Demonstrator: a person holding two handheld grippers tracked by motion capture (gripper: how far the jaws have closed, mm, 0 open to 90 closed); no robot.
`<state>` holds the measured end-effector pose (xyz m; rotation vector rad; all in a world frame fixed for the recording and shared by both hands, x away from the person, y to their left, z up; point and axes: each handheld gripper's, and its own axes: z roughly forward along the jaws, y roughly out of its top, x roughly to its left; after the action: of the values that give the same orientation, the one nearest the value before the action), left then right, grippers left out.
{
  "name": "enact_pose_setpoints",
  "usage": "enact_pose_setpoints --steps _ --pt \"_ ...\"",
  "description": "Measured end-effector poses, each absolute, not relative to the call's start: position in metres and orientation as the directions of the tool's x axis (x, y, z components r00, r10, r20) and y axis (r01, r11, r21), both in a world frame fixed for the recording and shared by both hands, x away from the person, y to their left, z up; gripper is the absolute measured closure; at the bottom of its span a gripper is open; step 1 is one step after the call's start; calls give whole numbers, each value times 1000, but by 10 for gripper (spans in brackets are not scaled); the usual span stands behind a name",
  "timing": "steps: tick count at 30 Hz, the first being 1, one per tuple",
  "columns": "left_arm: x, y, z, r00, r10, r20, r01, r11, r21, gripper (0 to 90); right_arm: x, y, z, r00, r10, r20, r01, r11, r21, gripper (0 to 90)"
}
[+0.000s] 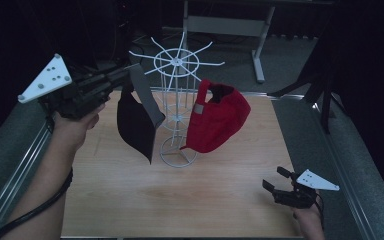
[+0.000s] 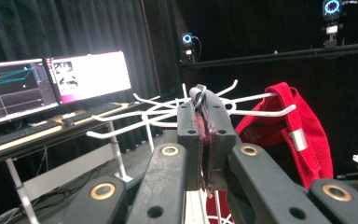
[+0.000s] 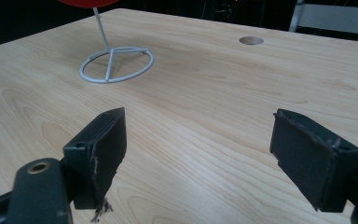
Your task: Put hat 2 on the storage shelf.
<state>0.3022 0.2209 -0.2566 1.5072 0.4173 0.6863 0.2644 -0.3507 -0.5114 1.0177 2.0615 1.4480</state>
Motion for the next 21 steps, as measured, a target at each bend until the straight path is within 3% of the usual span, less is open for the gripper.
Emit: enact_pose_setpoints --steps 21 --pt "311 220 -248 752 651 104 -65 -84 994 859 266 -350 -513 -639 766 72 329 188 925 183"
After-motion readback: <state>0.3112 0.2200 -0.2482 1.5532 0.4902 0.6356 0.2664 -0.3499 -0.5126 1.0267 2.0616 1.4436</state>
